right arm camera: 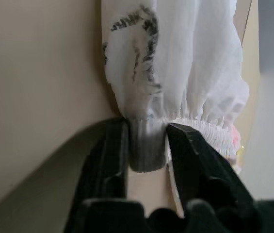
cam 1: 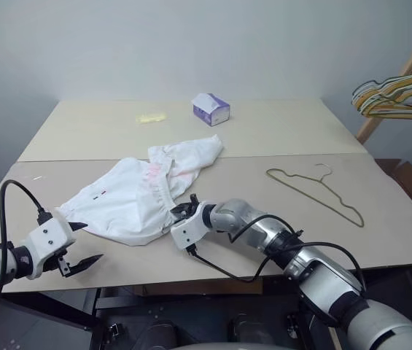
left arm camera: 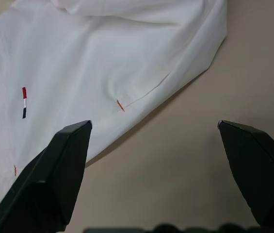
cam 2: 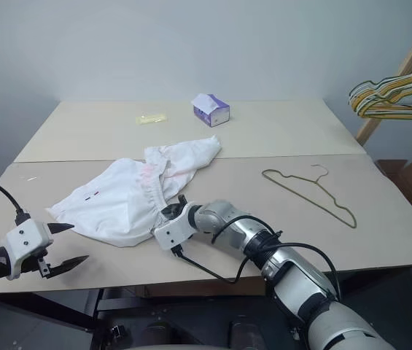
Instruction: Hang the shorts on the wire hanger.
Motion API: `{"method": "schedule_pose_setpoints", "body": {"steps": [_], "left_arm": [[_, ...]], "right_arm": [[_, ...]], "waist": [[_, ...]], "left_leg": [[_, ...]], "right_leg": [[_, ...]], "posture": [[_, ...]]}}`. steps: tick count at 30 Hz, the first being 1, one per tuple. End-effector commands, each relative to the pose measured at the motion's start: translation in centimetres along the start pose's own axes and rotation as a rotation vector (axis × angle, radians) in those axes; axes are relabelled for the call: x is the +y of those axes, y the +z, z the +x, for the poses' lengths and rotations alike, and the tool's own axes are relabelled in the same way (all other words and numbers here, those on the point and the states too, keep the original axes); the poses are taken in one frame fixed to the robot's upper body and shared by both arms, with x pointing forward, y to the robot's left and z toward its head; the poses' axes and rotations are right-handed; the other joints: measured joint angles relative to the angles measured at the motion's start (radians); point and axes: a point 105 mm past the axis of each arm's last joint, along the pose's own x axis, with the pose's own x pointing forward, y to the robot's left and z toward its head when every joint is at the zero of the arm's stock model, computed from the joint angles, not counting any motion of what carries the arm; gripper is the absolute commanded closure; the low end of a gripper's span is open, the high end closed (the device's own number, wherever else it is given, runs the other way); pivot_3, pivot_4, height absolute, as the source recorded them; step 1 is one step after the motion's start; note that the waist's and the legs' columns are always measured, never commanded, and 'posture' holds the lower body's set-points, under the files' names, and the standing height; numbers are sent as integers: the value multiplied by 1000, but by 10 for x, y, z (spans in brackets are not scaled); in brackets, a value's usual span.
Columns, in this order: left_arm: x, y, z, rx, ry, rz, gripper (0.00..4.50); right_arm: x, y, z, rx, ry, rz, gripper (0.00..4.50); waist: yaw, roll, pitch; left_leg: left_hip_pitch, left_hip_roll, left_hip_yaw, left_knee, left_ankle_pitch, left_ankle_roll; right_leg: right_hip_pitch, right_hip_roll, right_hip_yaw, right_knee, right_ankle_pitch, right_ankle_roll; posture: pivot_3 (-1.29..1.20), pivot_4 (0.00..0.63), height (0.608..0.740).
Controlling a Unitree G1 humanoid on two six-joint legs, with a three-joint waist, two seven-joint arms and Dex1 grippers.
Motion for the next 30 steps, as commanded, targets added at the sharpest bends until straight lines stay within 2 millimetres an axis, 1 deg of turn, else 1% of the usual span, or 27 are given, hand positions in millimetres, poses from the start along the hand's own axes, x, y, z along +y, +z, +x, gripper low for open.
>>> {"method": "schedule_pose_setpoints", "body": {"steps": [1, 2, 4, 8, 11, 15, 19, 21, 25, 27, 30], "left_arm": [[9, 12, -2, -35, 32, 36, 0], [9, 12, -2, -35, 33, 37, 0], [9, 13, -1, -34, 31, 40, 0], [10, 12, -2, -16, 28, 54, 0], [10, 10, -2, 17, 10, 73, 0], [9, 8, 4, 31, -15, 91, 0], [7, 3, 12, 57, -67, 114, 0], [4, 2, 16, 59, -120, 119, 0], [-9, 16, 16, -15, -308, 99, 0], [-9, 18, 19, -15, -346, 122, 0], [-7, 12, 24, 18, -380, 159, 0]], "right_arm": [[-15, 4, -4, -17, -39, -56, 4127], [-14, 4, -4, -15, -38, -59, 4467], [-13, 0, -8, 7, -41, -80, 4493], [-20, -15, -29, 82, -79, -129, 4493], [-15, -31, -65, 148, -48, -137, 4493], [3, -43, -106, 231, 16, -93, 4493], [16, -46, -127, 276, 42, -37, 4493], [22, -48, -132, 293, 45, -3, 4493], [28, -51, -129, 310, 38, 31, 4493], [28, -53, -126, 318, 31, 38, 4493], [25, -55, -125, 327, 15, 47, 4493]], "waist": [[0, 0, 0], [0, 0, 0], [-1, 0, 0], [1, 0, 0], [5, 0, 0], [9, -1, -1], [0, -2, -1], [-12, -2, -1], [-31, -2, -1], [-38, -2, -1], [-42, -2, -1]], "left_leg": [[0, 0, 0, 0, 0, 0], [0, 0, 0, 0, 0, 0], [0, 0, 0, 0, 0, 0], [-1, 0, 0, 0, 0, 0], [-1, 0, -1, 0, 0, 0], [0, -1, -1, 0, 0, 0], [0, 1, -1, 0, 0, 0], [1, 1, -1, 0, 0, 0], [0, 1, -1, 0, 0, 0], [0, 1, -1, 0, 0, 0], [0, 1, -2, 0, 0, 0]], "right_leg": [[0, 0, 0, 0, 0, 0], [0, 0, 0, 0, 0, 0], [0, 0, 0, 0, 0, 0], [0, 0, 0, 0, 0, 0], [0, 0, -1, -1, 0, 0], [1, -1, -1, -1, -1, 1], [1, 1, -1, 0, -3, -1], [1, 1, -1, 0, -4, -2], [1, 1, -1, 0, -4, -2], [1, 1, -1, 0, -4, -1], [1, 1, -1, 0, -4, -1]], "posture": [[116, 0, 740], [114, 0, 740], [111, 0, 740], [103, 0, 740], [81, 0, 740], [55, 0, 740], [25, 0, 740], [12, 0, 740], [0, 0, 740], [0, 0, 740], [-2, 0, 740]]}}
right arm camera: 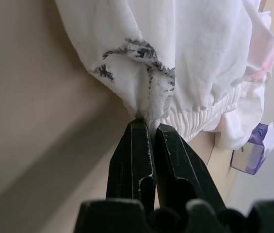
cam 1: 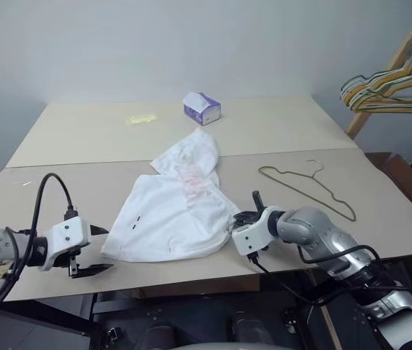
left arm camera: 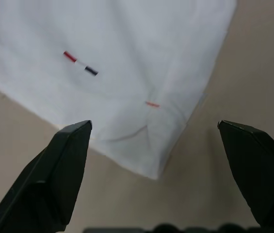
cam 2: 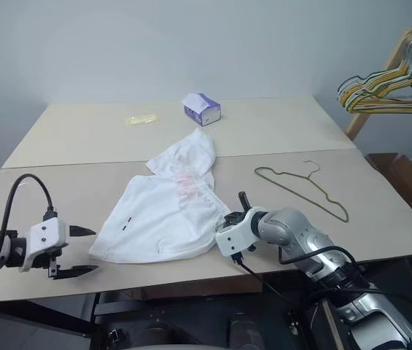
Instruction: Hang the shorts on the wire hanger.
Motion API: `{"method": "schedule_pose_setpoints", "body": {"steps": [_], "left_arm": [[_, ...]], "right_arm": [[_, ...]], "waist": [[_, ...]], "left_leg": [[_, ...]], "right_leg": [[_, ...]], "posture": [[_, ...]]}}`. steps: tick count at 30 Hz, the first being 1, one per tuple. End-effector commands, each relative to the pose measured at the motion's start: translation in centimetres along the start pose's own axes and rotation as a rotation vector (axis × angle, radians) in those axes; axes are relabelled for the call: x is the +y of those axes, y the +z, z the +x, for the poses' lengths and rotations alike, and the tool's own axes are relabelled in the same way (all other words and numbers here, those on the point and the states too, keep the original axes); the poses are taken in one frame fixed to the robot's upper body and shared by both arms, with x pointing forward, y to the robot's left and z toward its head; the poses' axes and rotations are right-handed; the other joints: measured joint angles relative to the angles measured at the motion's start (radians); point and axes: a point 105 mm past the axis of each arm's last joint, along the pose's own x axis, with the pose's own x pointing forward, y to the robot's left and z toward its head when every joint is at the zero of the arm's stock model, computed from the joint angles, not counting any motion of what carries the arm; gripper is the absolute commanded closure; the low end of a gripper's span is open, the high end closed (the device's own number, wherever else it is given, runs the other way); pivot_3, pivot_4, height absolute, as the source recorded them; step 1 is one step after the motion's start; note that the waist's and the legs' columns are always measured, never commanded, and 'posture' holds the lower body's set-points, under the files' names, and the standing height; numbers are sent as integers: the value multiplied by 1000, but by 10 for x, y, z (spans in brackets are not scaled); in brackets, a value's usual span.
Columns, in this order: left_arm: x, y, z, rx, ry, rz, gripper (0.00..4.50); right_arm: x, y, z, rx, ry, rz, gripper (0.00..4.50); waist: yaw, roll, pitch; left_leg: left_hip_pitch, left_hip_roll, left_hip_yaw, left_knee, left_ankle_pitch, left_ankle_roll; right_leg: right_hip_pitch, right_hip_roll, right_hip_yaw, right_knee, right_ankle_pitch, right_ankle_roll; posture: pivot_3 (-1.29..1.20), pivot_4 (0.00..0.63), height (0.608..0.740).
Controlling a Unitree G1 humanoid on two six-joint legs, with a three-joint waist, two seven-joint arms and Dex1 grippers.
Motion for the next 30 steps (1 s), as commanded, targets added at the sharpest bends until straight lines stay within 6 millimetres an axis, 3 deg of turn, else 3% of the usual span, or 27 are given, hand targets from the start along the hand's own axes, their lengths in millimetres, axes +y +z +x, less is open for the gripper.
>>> {"method": "schedule_pose_setpoints", "body": {"steps": [1, 7, 21, 26, 30], "left_arm": [[8, -3, 2, 29, -33, 48, 0], [15, -10, 15, 73, -97, 55, 0], [17, -23, 26, 165, -175, 85, 4410], [23, -23, 19, 170, -103, 100, 4487], [30, -28, 4, 248, -12, 129, 4487]], "right_arm": [[-17, -8, -4, 32, -73, 16, 4493], [-15, -8, -5, 34, -77, 29, 4493], [-16, -9, -8, 47, -86, 50, 4500], [-12, -10, -11, 68, -56, 98, 4500], [0, -12, -30, 96, 66, 60, 4500]], "waist": [[-1, 0, 0], [-3, 0, 0], [-4, 2, -1], [-4, 2, -1], [-2, 2, -1]], "left_leg": [[0, 0, 0, 0, 0, 0], [-1, 0, 0, 0, 0, 0], [2, 0, 0, 0, 0, 0], [2, 0, 0, 0, 0, 0], [2, 0, 0, 0, 0, 0]], "right_leg": [[0, 0, 0, 0, 0, 0], [0, 0, 0, 0, 0, 0], [2, 0, 0, 2, 0, 0], [1, 0, 1, 2, 0, 0], [1, 0, 1, 2, 0, 1]], "posture": [[-2, 0, 740], [-18, 0, 740], [-30, 0, 740], [-28, 0, 740], [-26, 0, 740]]}}
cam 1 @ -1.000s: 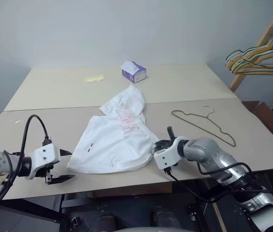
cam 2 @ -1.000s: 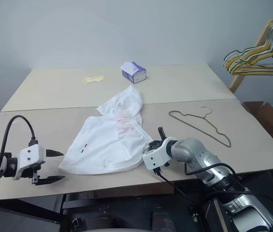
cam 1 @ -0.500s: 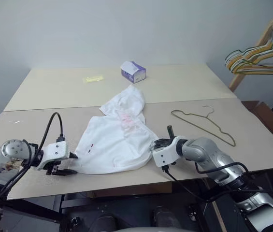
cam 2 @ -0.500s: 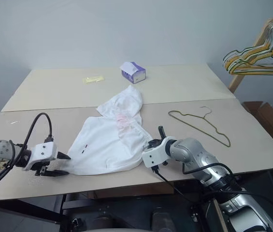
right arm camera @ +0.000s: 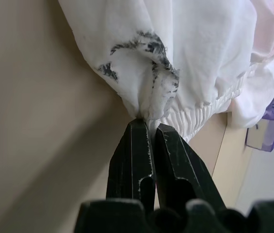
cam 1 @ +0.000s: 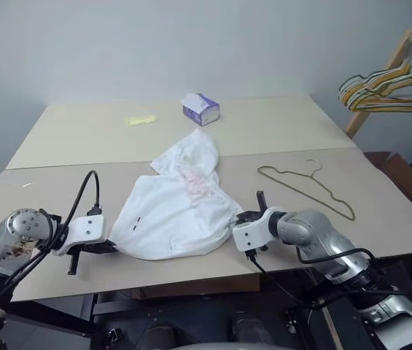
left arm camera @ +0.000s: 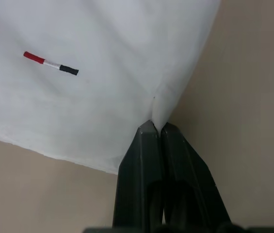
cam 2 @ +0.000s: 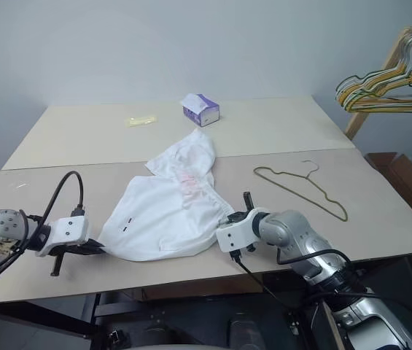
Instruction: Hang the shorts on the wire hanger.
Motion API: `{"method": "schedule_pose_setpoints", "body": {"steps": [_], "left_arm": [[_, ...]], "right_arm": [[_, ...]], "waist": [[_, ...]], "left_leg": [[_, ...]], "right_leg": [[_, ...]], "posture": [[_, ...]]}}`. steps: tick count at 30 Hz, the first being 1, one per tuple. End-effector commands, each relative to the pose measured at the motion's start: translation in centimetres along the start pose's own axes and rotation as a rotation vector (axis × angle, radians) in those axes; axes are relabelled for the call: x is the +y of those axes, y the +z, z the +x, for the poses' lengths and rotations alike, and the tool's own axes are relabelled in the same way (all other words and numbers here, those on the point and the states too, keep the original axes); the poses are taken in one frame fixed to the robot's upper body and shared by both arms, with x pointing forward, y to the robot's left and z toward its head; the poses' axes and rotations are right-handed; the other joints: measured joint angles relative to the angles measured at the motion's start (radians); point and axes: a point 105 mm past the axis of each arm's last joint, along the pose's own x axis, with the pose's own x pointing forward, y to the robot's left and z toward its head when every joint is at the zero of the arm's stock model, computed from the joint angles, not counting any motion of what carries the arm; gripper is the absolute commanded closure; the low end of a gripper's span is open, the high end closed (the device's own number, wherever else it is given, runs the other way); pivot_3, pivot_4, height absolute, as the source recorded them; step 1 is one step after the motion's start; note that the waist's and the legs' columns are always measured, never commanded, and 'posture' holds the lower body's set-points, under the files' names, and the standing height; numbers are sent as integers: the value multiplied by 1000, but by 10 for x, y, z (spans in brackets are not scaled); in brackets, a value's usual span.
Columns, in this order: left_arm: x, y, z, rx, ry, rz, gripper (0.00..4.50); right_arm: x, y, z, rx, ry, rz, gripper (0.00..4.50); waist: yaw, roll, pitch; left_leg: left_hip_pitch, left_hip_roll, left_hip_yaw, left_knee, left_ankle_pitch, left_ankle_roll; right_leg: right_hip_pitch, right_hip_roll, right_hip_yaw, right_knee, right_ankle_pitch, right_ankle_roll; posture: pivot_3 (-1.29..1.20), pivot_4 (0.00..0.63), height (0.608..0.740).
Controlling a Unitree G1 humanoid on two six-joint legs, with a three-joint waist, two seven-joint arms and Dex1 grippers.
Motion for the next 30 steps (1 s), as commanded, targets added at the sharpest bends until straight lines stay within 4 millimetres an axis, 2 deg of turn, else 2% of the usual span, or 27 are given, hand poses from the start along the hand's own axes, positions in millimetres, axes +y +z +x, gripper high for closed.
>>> {"method": "schedule_pose_setpoints", "body": {"steps": [1, 6, 9, 13, 16, 18, 19, 20, 22, 23, 24, 26, 27, 28, 30], "left_arm": [[4, -14, -20, 116, 69, 1, 4487], [-6, -12, -31, 161, 61, 3, 4487], [-13, -7, -34, 172, 52, 0, 4487], [-27, 7, -38, 143, -5, 1, 4487], [-19, 19, -37, 107, 16, 24, 4487], [14, 33, -34, 65, 134, 71, 4487], [40, 44, -34, 34, 235, 93, 4487], [75, 58, -38, 3, 387, 82, 4487], [144, 91, -62, -59, 747, 79, 4487], [174, 108, -85, -105, 947, 45, 4487], [197, 126, -114, -169, 1138, 25, 4487], [220, 160, -184, -330, 1499, 0, 4487], [220, 172, -218, -414, 1657, 3, 4487], [214, 182, -250, -488, 1812, 21, 4487], [203, 189, -284, -553, 1968, 62, 4487]], "right_arm": [[-3, -6, -23, 37, 44, -28, 4500], [16, 3, -43, 23, 207, -58, 4500], [20, 12, -50, -5, 263, -51, 4500], [16, 21, -54, -46, 294, 18, 4500], [6, 22, -54, -83, 302, 104, 4500], [-21, 7, -46, -72, 255, 199, 4500], [-40, -2, -42, -68, 215, 244, 4500], [-66, -14, -37, -45, 136, 277, 4500], [-130, -40, -33, 38, -116, 339, 4500], [-165, -50, -37, 74, -283, 366, 4500], [-204, -60, -48, 110, -482, 405, 4500], [-266, -76, -88, 204, -884, 371, 4500], [-286, -78, -112, 234, -1067, 327, 4500], [-300, -77, -135, 236, -1229, 305, 4500], [-307, -76, -156, 248, -1384, 259, 4500]], "waist": [[0, 0, 0], [-3, 0, 0], [-2, 0, 0], [1, 0, 0], [8, 0, 1], [15, 0, 1], [23, 1, 2], [30, 0, 2], [37, -1, 3], [35, -2, 3], [31, -3, 2], [19, -3, 2], [13, -3, 2], [8, -4, 2], [-3, -4, 0]], "left_leg": [[0, 0, 0, 0, 0, 0], [-1, 1, 0, 0, 0, 0], [-1, 1, 1, 0, 0, 0], [-1, 1, 1, 0, 0, 0], [-1, 1, 1, 0, 0, 0], [0, 1, 0, 0, 0, 0], [1, 1, 0, 1, 0, -1], [3, 0, 0, 2, 0, -1], [4, -1, -1, 3, 2, -3], [3, -2, -2, 3, 3, -5], [2, -2, -3, 3, 4, -6], [-6, -2, -5, 2, 7, -11], [-8, -2, -5, 0, 11, -19], [-14, -3, -5, -1, 11, -22], [-23, -7, -4, -8, 11, -24]], "right_leg": [[0, 0, 0, 0, 0, 0], [-1, 0, 0, -1, -4, 6], [-1, 0, 0, 0, -4, 6], [-1, 0, 0, 0, -5, 6], [-1, 0, -1, 0, -5, 6], [0, 0, -1, 0, -5, 6], [1, 0, -2, 0, -5, 6], [3, 0, -2, 0, -4, 6], [6, 0, -2, 0, -1, 5], [5, 0, -2, 0, 4, 0], [5, 1, -2, -1, 6, -1], [-2, 1, -2, 2, 9, -1], [-5, 0, -2, 1, 10, -1], [-12, -1, -2, 0, 9, 0], [-27, -6, 0, 1, 9, 1]], "posture": [[-26, 0, 740], [-17, 0, 740], [-13, 0, 740], [-6, 0, 740], [4, 0, 740], [7, 0, 740], [8, 0, 740], [11, 0, 740], [14, 0, 740], [14, 0, 740], [14, 0, 740], [14, 0, 740], [10, 0, 740], [10, 0, 740], [12, 0, 740]]}}
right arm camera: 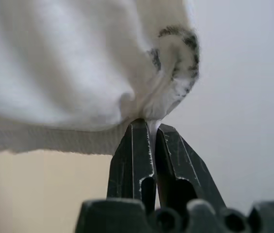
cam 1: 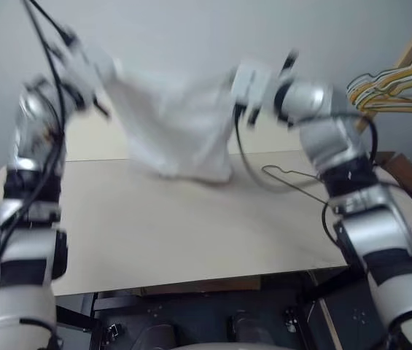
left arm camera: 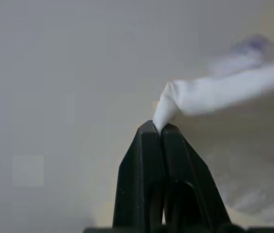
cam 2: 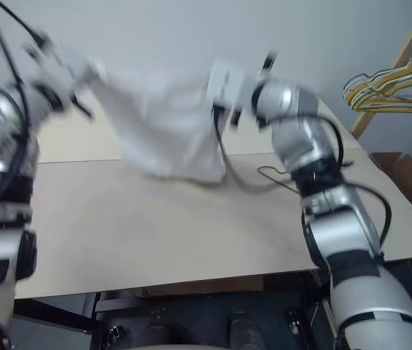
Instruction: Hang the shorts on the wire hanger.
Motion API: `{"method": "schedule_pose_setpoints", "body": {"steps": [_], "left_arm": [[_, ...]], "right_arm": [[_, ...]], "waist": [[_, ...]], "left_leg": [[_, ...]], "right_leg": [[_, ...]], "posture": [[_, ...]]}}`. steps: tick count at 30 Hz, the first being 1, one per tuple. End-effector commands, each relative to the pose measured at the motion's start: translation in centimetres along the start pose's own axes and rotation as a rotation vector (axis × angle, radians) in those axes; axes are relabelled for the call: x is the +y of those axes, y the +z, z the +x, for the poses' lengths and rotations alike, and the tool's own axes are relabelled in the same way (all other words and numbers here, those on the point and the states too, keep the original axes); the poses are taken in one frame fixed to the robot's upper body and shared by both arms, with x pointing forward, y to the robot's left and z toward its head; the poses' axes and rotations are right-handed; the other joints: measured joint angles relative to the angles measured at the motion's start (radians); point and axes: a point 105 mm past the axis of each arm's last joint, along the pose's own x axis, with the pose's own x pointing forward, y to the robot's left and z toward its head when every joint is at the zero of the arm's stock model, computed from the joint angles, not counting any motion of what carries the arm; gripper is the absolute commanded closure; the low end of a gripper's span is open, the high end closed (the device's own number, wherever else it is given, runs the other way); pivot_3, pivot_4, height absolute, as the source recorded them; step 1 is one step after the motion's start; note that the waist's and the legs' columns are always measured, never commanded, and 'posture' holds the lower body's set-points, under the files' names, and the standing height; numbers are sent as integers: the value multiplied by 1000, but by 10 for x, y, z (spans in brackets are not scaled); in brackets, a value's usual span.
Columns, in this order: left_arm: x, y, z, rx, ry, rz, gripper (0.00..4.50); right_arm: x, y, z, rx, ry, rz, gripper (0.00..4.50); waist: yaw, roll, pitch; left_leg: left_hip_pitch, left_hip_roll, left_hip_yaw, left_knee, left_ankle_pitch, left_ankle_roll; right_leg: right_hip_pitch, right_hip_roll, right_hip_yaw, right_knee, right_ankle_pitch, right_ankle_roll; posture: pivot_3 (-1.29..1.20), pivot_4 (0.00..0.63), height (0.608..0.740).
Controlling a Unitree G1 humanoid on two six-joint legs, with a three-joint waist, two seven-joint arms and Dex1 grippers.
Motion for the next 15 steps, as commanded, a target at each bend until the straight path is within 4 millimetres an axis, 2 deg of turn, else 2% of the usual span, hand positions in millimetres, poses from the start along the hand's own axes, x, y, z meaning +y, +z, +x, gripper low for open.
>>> {"method": "schedule_pose_setpoints", "body": {"steps": [1, 3, 4, 7, 9, 12, 13, 15], "left_arm": [[75, 21, -15, -122, 336, 28, 4487], [80, 25, -25, -174, 321, 115, 4487], [72, 22, -30, -187, 241, 154, 4487], [31, -3, -50, -147, -94, 234, 4487], [2, -25, -75, -77, -353, 246, 4487], [-39, -65, -145, 105, -847, 291, 4487], [-48, -76, -174, 162, -1015, 309, 4487], [-56, -92, -220, 330, -1210, 240, 4487]], "right_arm": [[-42, -8, -12, -16, -310, -97, 4500], [-24, -7, -22, -59, -273, -207, 4500], [-8, -8, -28, -77, -205, -268, 4500], [45, -12, -51, -143, 46, -373, 4500], [81, -14, -71, -207, 220, -384, 4500], [136, -26, -113, -280, 531, -419, 4500], [151, -30, -128, -309, 625, -438, 4500], [171, -39, -148, -311, 735, -438, 4500]], "waist": [[-9, 1, -2], [-24, 2, -5], [-29, 2, -5], [-36, 2, -5], [-43, 3, -4], [-55, 3, -3], [-60, 3, -3], [-70, 3, -3]], "left_leg": [[0, -3, 1, -6, 0, 0], [2, -6, 1, -11, -1, 1], [1, -6, 1, -11, -3, 3], [-1, -7, 4, -9, -4, 5], [-9, -6, 4, 2, -5, 7], [-10, -5, 2, 9, -8, 12], [-8, -5, 2, 10, -11, 17], [-3, -3, 5, 11, -12, 19]], "right_leg": [[-5, -2, 1, 2, 0, 0], [-5, -5, 1, 1, 0, 0], [-5, -5, 0, 1, 0, 0], [-4, -6, 0, -6, -2, 3], [-4, -5, 0, -7, -5, 9], [-4, -5, 1, -1, -4, 9], [-3, -4, 1, 0, -4, 9], [-1, -2, 5, -1, -4, 9]], "posture": [[12, 0, 740], [9, 0, 740], [8, 0, 740], [8, 0, 740], [8, 0, 740], [19, 0, 740], [19, 0, 740], [30, 0, 740]]}}
